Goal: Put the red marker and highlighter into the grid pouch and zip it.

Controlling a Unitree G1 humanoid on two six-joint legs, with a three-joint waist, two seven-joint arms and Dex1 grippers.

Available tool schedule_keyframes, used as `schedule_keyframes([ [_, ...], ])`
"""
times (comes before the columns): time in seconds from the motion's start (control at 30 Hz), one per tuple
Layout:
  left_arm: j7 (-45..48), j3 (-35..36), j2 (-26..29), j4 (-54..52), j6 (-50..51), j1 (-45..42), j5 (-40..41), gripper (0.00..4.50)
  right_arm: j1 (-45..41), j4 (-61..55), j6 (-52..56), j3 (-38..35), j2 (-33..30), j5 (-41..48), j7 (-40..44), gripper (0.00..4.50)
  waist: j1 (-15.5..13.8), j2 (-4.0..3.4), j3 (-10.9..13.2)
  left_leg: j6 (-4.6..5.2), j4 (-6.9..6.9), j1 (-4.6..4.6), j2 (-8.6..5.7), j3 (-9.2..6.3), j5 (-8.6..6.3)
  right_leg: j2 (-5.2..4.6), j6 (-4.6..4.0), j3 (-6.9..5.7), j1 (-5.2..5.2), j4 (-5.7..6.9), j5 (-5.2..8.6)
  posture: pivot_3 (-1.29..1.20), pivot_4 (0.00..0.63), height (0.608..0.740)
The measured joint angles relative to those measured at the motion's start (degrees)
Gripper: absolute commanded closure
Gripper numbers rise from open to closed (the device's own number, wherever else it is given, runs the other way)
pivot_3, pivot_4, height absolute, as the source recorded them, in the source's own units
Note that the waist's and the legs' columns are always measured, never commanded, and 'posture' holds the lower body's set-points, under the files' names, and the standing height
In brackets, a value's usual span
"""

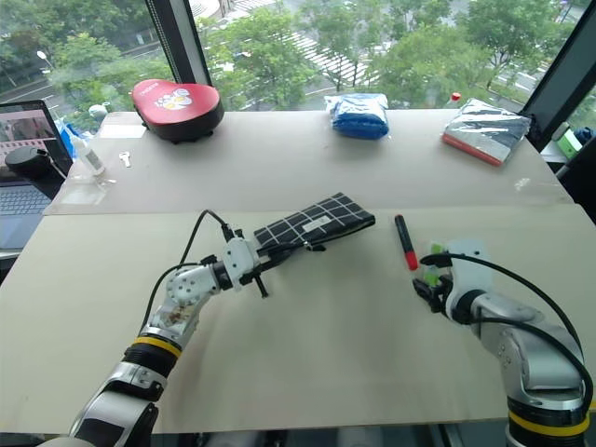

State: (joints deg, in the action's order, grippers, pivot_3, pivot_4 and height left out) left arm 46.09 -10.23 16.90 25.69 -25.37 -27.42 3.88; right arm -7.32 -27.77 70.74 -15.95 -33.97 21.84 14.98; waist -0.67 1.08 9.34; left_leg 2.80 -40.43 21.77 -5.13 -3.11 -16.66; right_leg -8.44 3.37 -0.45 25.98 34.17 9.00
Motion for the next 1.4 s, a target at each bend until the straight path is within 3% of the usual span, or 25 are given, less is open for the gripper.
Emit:
schedule_keyframes([
  [0.13,0.97,0.38,0.05,-0.64,0.01,0.01,1.12,4.50,0.96,0.47,-1.74,0.22,0.00,-0.40,0.01,1.59,-0.07,0.01,-0.01,0.05,0.00,-0.25,0.00,-0.02,-0.03,0.00,0.01,-0.04,-0.31,-0.06,0.00,0.00,0.150,0.740],
  [0.37,4.03,1.07,1.07,-2.52,0.00,0.00,3.53,4.50,1.04,2.15,-3.86,0.62,0.00,-0.70,-0.14,3.51,-0.07,0.01,-0.01,0.57,0.00,-0.70,0.01,-0.04,-0.34,0.00,0.04,-0.07,-0.84,-0.14,0.02,0.00,0.150,0.740],
  [1.03,5.51,3.05,1.29,-2.53,0.65,0.01,5.53,4.50,-3.64,2.52,-4.26,0.50,-0.26,-0.85,-0.02,3.52,0.01,0.00,-0.01,0.50,0.00,-0.68,0.02,-0.04,-0.30,0.00,0.04,-0.06,-0.79,-0.13,0.02,0.00,0.150,0.740],
  [1.3,5.16,4.46,0.33,-4.70,4.45,0.01,8.37,4.50,-9.35,6.74,-7.19,-0.45,-3.60,-1.06,1.62,3.52,0.05,0.01,-0.01,0.48,0.01,-0.67,0.02,-0.04,-0.29,0.00,0.04,-0.06,-0.78,-0.14,0.02,0.00,0.150,0.740],
  [1.4,6.41,4.42,-0.58,-8.11,7.01,0.38,11.00,4.50,-11.49,7.85,-12.47,1.27,-6.67,-0.82,6.76,3.52,0.13,0.00,-0.01,0.48,0.01,-0.65,0.02,-0.04,-0.29,0.01,0.04,-0.07,-0.76,-0.15,0.02,0.00,0.150,0.740],
])
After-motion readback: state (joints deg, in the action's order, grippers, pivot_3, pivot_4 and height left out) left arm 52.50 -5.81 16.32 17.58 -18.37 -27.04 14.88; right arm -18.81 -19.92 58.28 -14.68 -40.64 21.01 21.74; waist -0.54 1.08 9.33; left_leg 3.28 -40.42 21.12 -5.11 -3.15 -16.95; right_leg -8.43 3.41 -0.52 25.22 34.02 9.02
